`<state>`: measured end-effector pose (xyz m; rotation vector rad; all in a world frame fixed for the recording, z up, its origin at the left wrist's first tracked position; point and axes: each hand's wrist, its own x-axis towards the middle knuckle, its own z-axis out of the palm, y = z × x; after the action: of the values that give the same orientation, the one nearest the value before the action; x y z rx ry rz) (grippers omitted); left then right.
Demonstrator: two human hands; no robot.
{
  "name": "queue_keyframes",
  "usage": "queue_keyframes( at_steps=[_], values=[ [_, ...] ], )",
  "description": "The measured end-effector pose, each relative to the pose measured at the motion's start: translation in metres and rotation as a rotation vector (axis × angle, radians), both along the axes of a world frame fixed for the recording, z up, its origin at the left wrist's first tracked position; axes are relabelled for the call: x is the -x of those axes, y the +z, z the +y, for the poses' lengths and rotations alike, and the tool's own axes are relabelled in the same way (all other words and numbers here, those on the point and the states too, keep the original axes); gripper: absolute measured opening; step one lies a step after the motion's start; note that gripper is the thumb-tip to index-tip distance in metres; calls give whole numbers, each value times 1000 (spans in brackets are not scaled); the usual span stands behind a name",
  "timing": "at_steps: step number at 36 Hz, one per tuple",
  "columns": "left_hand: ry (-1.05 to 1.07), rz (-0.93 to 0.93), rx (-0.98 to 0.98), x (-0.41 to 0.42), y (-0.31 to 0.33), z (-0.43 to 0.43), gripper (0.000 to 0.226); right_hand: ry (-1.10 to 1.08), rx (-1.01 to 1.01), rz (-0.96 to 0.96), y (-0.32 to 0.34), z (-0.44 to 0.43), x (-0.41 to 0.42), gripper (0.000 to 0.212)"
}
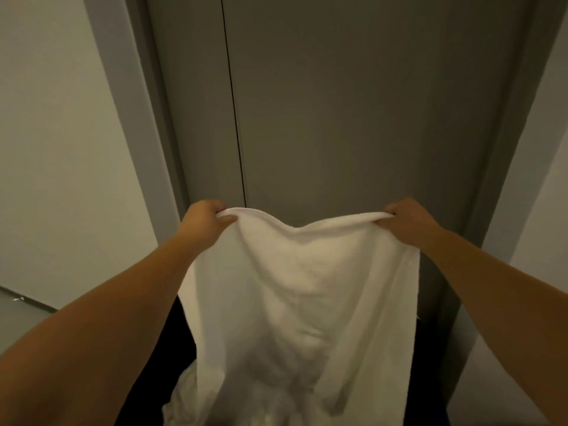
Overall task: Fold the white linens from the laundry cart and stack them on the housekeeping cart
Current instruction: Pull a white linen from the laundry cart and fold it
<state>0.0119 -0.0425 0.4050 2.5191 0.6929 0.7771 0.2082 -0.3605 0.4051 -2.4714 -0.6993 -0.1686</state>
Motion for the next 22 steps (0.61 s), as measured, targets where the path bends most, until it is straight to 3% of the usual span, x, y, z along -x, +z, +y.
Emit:
queue_keyframes(
  at_steps=[3, 6, 11, 14, 16, 19, 22],
  values=[
    [-89, -22, -33, -7, 5, -11, 19, 71, -11, 93, -12, 14, 7, 29],
    [-171, -41, -46, -17, 11, -26, 13, 165, -107, 165, -14, 29, 18, 14],
    [-275, -67, -12, -37, 8, -54, 12, 308, -174, 182, -10, 56, 42, 51],
    [-313, -90, 17, -47, 8, -71, 9, 368, -174, 170, -8, 69, 54, 58],
    [-340, -99, 36, -52, 8, -82, 9, 381, -171, 165, -9, 75, 57, 48],
    [-380, -108, 58, -55, 9, -93, 8, 388, -193, 159, -14, 80, 58, 11],
    [-403, -99, 76, -55, 6, -93, 4, 333, -234, 100, -18, 77, 52, 12]
  ],
)
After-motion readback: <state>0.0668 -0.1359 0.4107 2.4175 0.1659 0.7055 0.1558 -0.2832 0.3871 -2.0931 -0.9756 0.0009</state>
